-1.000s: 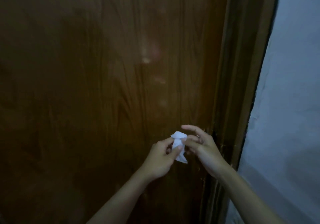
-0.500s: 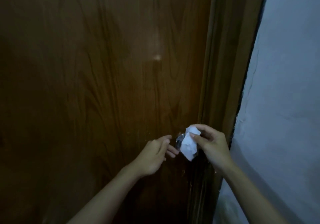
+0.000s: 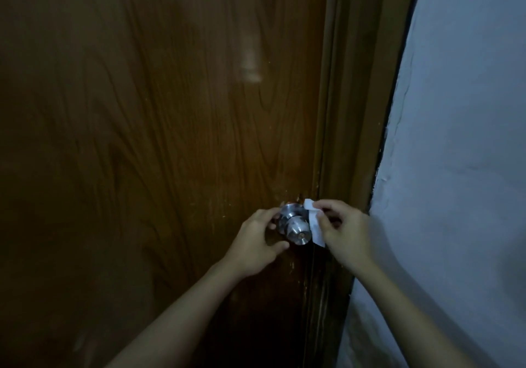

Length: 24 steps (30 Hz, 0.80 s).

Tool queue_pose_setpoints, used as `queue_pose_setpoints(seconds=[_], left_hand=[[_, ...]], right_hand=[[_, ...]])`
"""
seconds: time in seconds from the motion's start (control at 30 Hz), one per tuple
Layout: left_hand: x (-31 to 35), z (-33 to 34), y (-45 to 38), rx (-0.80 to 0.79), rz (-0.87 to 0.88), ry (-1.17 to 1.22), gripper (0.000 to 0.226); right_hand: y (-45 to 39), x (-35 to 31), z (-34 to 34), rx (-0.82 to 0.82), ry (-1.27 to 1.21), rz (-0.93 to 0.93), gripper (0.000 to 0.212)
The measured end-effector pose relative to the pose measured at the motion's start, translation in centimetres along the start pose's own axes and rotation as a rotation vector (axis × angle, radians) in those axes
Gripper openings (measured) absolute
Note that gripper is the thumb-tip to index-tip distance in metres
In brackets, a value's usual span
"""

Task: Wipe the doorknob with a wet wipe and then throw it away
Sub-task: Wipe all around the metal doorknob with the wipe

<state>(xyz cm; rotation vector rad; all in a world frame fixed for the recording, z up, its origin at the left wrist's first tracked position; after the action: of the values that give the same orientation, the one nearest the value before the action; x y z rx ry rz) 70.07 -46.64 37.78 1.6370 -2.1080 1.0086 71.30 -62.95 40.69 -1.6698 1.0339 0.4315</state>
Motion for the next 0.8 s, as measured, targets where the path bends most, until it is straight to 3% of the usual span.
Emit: queue_pose_setpoints(seconds=[0.17, 0.37, 0.57, 0.7, 0.8], left_hand=[[0.2, 0.3, -0.3, 0.056, 0.018, -0.002, 0.068], [0.3, 0.1, -0.5, 0.086, 0.025, -0.058, 0.074], [0.3, 1.1, -0.6, 0.033, -0.014, 0.016, 0.085], [0.1, 1.2, -0.8, 0.025, -0.021, 0.029, 0.086], [0.1, 1.3, -0.7, 0.011, -0.02, 0.009, 0.087]], right_hand=[[1.5, -0.4, 3.0, -0.155, 0.197, -0.142, 0.037], [2.0, 0.5, 1.3, -0.08, 0.243, -0.062, 0.024], [2.3, -0.3, 3.0, -0.123, 0.232, -0.084, 0.038], [2.6, 1.3, 1.6, -0.051, 0.213, 0.032, 0.033], [2.4, 0.5, 2.2, -0.086, 0.224, -0.024, 0.041]])
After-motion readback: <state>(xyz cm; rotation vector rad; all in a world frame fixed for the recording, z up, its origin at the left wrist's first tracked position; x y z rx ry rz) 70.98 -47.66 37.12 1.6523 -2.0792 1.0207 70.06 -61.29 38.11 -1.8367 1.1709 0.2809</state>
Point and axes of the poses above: each hand's wrist, its own y-axis away from the middle knuckle, its own z-axis out of the palm, x = y × z, the point moved 9 cm from there along -y, towards the middle knuckle, and after that the axes turned 4 degrees about -y, right-handed, at the moved point
